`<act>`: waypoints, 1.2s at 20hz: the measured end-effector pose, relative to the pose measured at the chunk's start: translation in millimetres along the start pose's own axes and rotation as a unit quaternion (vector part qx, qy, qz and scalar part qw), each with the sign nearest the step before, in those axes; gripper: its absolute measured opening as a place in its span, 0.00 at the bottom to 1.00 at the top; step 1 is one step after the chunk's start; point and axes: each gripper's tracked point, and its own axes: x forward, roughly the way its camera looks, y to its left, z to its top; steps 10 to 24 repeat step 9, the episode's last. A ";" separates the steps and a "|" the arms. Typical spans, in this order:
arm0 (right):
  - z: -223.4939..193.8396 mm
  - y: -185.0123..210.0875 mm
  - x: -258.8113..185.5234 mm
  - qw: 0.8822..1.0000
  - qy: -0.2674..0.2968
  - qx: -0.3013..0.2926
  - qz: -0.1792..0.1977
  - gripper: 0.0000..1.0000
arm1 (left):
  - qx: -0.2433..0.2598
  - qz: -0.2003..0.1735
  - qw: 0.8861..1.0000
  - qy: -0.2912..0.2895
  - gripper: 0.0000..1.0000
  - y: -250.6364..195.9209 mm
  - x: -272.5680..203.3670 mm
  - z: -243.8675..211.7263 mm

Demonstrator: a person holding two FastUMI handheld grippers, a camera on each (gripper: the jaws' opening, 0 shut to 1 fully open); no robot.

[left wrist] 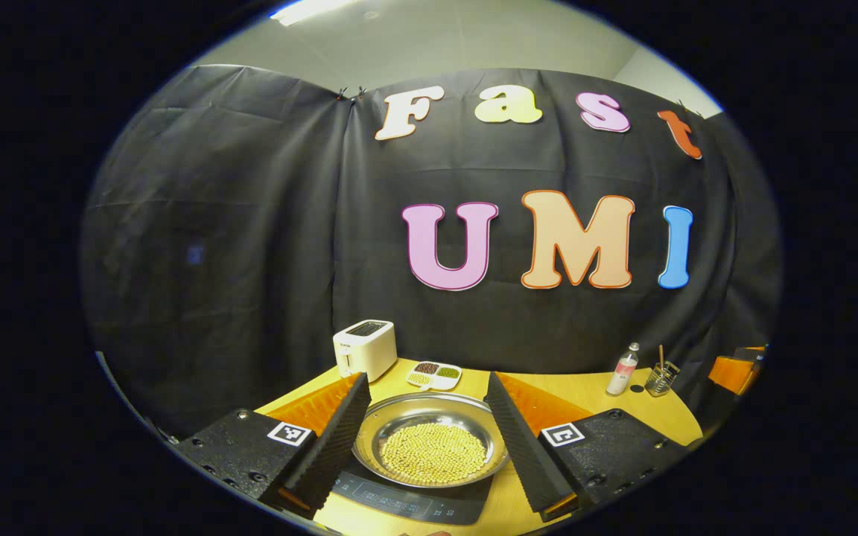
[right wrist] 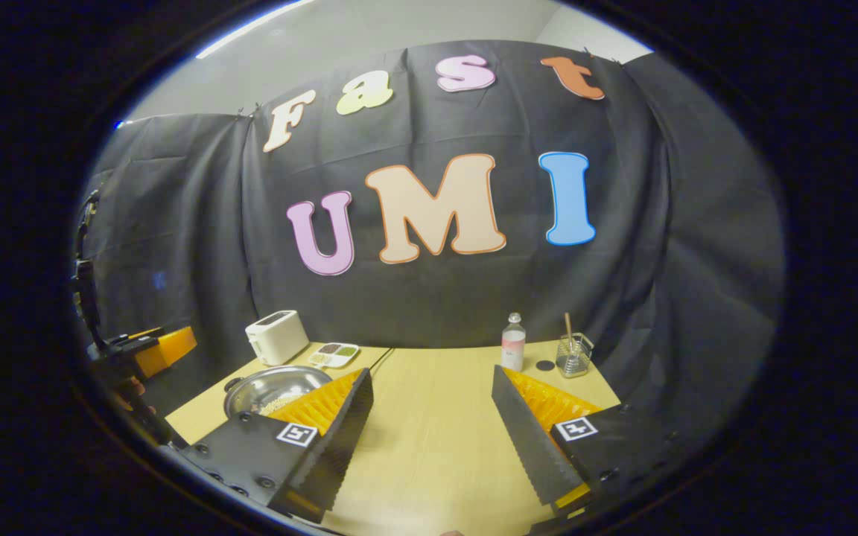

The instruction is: First push the handle of the pot to place it horizontally, then grasp the pot with both hands and set it on the induction cooktop.

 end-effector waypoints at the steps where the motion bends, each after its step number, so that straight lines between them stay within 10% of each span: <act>1: 0.9 -0.8 -3.8 1.000 -0.006 0.000 -0.001 0.92 | 0.002 -0.005 1.000 -0.009 0.93 -7.3 -3.8 5.1; 24: 12.9 -34.8 -33.4 0.999 -0.041 0.023 -0.015 0.92 | 0.010 -0.016 1.000 -0.021 0.96 -34.3 -23.5 9.1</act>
